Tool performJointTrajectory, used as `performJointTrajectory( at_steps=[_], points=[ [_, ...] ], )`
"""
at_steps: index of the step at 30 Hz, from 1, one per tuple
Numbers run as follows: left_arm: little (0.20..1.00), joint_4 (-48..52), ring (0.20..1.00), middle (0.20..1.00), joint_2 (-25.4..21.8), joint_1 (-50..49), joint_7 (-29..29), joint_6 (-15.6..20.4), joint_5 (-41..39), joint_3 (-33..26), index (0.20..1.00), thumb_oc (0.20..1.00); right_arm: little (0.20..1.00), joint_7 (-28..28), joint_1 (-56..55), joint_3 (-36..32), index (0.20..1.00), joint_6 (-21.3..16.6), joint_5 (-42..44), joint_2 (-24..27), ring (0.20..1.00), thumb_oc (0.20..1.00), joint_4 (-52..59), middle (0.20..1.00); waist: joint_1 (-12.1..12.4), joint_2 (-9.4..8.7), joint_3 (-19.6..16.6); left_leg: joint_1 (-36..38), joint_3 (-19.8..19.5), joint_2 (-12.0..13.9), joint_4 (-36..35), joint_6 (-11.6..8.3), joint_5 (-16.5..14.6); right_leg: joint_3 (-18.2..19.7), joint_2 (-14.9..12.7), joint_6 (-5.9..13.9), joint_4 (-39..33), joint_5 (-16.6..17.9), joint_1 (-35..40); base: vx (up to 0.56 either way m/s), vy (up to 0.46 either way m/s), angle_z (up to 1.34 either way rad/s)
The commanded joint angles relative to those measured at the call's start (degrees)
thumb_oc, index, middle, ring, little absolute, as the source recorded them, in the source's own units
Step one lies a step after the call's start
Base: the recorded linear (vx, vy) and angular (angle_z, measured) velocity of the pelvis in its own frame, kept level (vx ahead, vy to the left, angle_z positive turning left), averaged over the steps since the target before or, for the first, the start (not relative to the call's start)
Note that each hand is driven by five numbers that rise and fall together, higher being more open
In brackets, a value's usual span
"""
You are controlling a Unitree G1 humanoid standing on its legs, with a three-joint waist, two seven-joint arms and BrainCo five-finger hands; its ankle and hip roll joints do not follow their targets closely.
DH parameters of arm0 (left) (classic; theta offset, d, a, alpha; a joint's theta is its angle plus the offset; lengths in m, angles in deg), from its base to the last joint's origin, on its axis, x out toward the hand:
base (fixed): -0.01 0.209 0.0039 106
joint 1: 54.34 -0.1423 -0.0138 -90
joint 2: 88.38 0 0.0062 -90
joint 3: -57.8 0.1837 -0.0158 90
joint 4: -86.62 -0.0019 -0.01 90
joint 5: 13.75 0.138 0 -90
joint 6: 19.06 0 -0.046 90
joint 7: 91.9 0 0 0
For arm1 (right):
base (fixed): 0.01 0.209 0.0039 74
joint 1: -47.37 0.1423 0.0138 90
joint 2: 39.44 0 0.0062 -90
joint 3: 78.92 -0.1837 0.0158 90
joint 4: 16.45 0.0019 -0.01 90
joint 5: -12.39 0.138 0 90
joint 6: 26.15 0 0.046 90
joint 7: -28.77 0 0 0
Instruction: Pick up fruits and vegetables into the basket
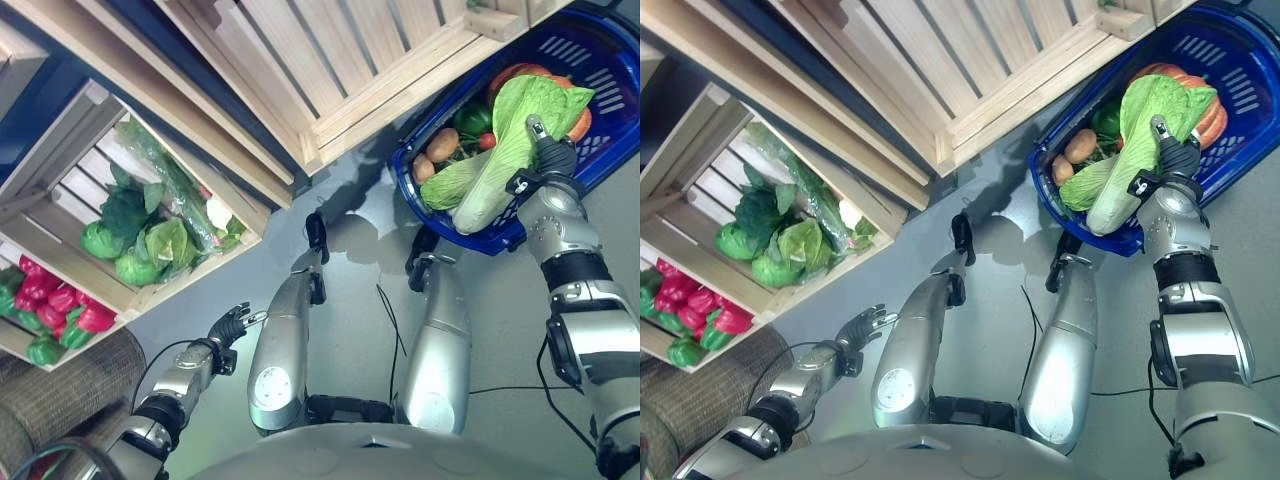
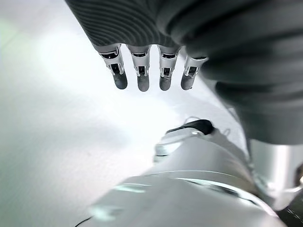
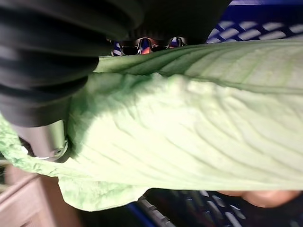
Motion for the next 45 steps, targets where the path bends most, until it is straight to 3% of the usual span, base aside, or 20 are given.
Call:
performJointTrajectory(
  at_steps=[1, 6, 14, 15, 16, 20, 26, 30, 36, 38, 41, 45],
  points=[
    [1.000, -1.4, 1.000, 1.000, 5.2, -4.7, -1.2, -0.2, -1.4, 3.2, 1.000, 1.000, 0.200, -0.6, 2.5, -0.3, 0.200, 0.2, 3.4, 7.7, 0.200, 0.200, -4.6, 0.200, -0.3, 10.80, -1.6, -3.2, -0.8, -0.3, 8.3, 0.32, -8.7, -0.6, 3.3, 0.19, -1.3, -2.1, 0.9, 0.01, 0.045, 0.07],
    [1.000, 0.1, 1.000, 1.000, 5.4, -6.5, -3.0, -0.8, -3.3, 4.7, 1.000, 1.000, 0.200, -2.2, 4.2, -3.1, 0.200, -1.0, 7.1, 10.0, 0.200, 0.200, -10.3, 0.200, 0.2, 12.57, -1.6, -5.9, -0.7, -1.0, 9.5, 0.75, -9.1, 0.3, 3.2, -0.09, 0.0, -2.4, -2.2, 0.00, 0.005, 0.02],
    [1.000, 4.1, 1.000, 1.000, 4.7, -7.4, -2.5, 0.1, -7.4, 5.8, 1.000, 1.000, 0.200, -5.2, 5.9, -5.1, 0.200, -3.6, 8.7, 12.2, 0.200, 0.200, -12.9, 0.200, 0.4, 13.72, -1.6, -9.1, -0.8, -1.2, 10.1, 1.06, -9.1, 1.3, 3.5, 0.00, 1.2, -2.3, -5.9, -0.01, -0.004, 0.00],
    [1.000, 4.5, 1.000, 1.000, 4.6, -7.4, -2.3, 0.1, -8.1, 6.0, 1.000, 1.000, 0.313, -5.0, 6.0, -5.3, 0.313, -3.5, 9.1, 12.5, 0.313, 0.313, -13.3, 0.313, 0.4, 13.80, -1.6, -9.3, -0.8, -1.2, 10.3, 1.08, -9.2, 1.5, 3.5, 0.01, 1.3, -2.3, -6.2, 0.00, 0.000, 0.00],
    [1.000, 4.8, 1.000, 1.000, 4.6, -7.3, -2.2, 0.0, -8.8, 5.9, 1.000, 1.000, 1.000, -5.2, 6.3, -5.5, 1.000, -2.9, 9.6, 12.8, 1.000, 1.000, -13.8, 1.000, 0.4, 13.81, -1.6, -9.5, -0.8, -1.2, 10.3, 1.09, -9.2, 1.6, 3.4, 0.02, 1.3, -2.3, -6.3, 0.00, 0.000, 0.00],
    [1.000, 5.2, 1.000, 1.000, 4.7, -7.3, -2.2, -0.6, -9.5, 5.6, 1.000, 1.000, 1.000, -6.3, 6.2, -6.5, 1.000, -3.1, 9.6, 13.2, 1.000, 1.000, -15.9, 1.000, 0.5, 13.80, -1.6, -9.2, -0.9, -1.2, 10.0, 1.11, -9.1, 1.5, 3.7, 0.02, 0.6, -2.1, -5.9, -0.04, 0.002, 0.00],
    [1.000, 5.1, 1.000, 1.000, 4.8, -7.5, -1.3, -1.7, -9.7, 4.6, 1.000, 1.000, 1.000, -8.0, 3.7, -6.9, 1.000, -7.9, 1.1, 12.3, 1.000, 1.000, -14.1, 1.000, 0.1, 12.99, -1.6, -6.5, -1.0, -1.1, 8.5, 1.00, -8.7, 1.0, 3.9, 0.23, -1.6, -1.4, -2.8, -0.02, 0.039, 0.00],
    [1.000, 4.0, 1.000, 1.000, 5.1, -7.3, -0.2, -0.7, -9.2, 1.8, 1.000, 1.000, 1.000, -10.0, -2.0, -6.6, 1.000, -12.4, -7.2, 10.6, 1.000, 1.000, -7.0, 1.000, -1.4, 11.02, -1.6, -1.3, -0.9, -0.8, 6.2, 0.87, -8.3, 0.5, 4.2, 0.68, -5.0, -0.1, 2.7, -0.03, 0.093, 0.00],
    [1.000, 1.2, 1.000, 1.000, 5.7, -6.0, 1.3, 1.2, -8.6, -4.3, 1.000, 1.000, 1.000, -14.4, -15.1, -7.0, 1.000, -18.3, -14.6, 4.3, 1.000, 1.000, 8.9, 1.000, -3.8, 5.91, -1.6, 6.4, -0.3, 0.6, 3.4, 0.92, -8.2, -0.5, 5.0, 1.78, -11.1, 2.5, 11.9, -0.03, 0.029, 0.04],
    [1.000, 0.2, 1.000, 1.000, 5.6, -5.5, 1.6, 1.9, -7.3, -6.5, 1.000, 1.000, 1.000, -15.5, -19.2, -7.7, 1.000, -20.1, -16.7, 1.8, 1.000, 1.000, 13.5, 1.000, -4.6, 4.19, -1.6, 8.3, 0.3, 1.4, 2.1, 1.45, -6.8, -1.2, 5.5, 1.66, -13.9, 5.0, 14.6, -0.07, 0.006, -0.05],
    [1.000, -2.7, 1.000, 1.000, 5.9, -5.3, 2.0, 5.3, -6.0, -9.2, 1.000, 1.000, 1.000, -15.6, -27.5, -7.3, 1.000, -23.8, -20.7, -3.3, 1.000, 1.000, 20.5, 1.000, -5.8, 0.29, -1.6, 15.2, 0.0, 2.2, -0.3, 1.32, -6.9, -1.7, 6.2, 2.69, -19.3, 6.8, 23.2, 0.05, -0.008, -0.06],
    [1.000, -4.5, 1.000, 1.000, 6.1, -6.4, 2.8, 8.9, -3.5, -11.6, 1.000, 1.000, 1.000, -13.8, -33.7, -6.9, 1.000, -24.6, -23.3, -6.7, 1.000, 1.000, 24.5, 1.000, -6.0, -3.03, -4.4, 20.0, -0.2, 2.9, -2.8, 1.09, -7.1, -2.4, 7.0, 3.39, -24.4, 8.1, 29.9, 0.08, -0.035, -0.06]
  ],
)
